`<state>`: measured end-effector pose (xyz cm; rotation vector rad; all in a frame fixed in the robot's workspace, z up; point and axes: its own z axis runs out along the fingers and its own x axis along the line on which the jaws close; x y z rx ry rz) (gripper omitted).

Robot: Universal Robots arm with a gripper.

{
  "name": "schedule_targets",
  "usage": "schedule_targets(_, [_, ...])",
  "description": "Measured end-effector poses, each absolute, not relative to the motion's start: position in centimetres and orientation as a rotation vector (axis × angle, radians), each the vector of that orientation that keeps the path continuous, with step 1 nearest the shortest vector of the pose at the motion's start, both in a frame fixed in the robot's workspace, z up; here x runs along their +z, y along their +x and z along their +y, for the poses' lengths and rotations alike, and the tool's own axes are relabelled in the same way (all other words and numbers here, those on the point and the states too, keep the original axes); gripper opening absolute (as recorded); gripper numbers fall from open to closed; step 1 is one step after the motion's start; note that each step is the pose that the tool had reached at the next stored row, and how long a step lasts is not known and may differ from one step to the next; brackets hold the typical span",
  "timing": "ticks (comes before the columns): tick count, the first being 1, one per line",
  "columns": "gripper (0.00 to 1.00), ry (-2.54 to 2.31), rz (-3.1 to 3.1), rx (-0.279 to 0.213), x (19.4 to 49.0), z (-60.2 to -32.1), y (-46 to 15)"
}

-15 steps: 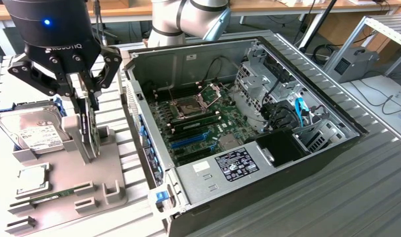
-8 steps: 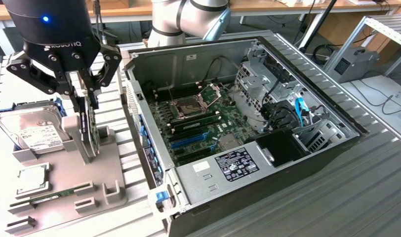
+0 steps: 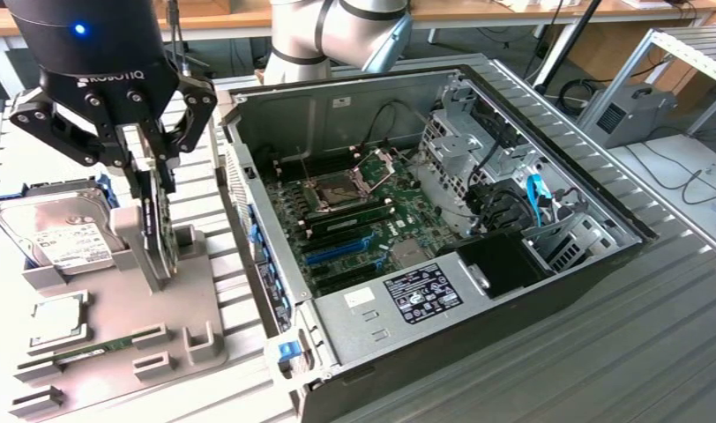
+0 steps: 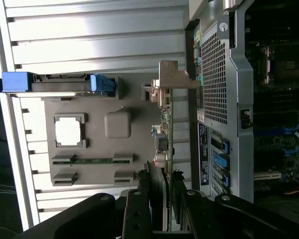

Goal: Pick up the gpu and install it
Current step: 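Pick up the gpu and move the gpu toward the slot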

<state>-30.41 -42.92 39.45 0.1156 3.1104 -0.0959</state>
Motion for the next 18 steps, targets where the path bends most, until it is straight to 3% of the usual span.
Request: schedule_targets(18, [0.29,0.116,3.11,-0.096,40.46,-42.92,-30.41])
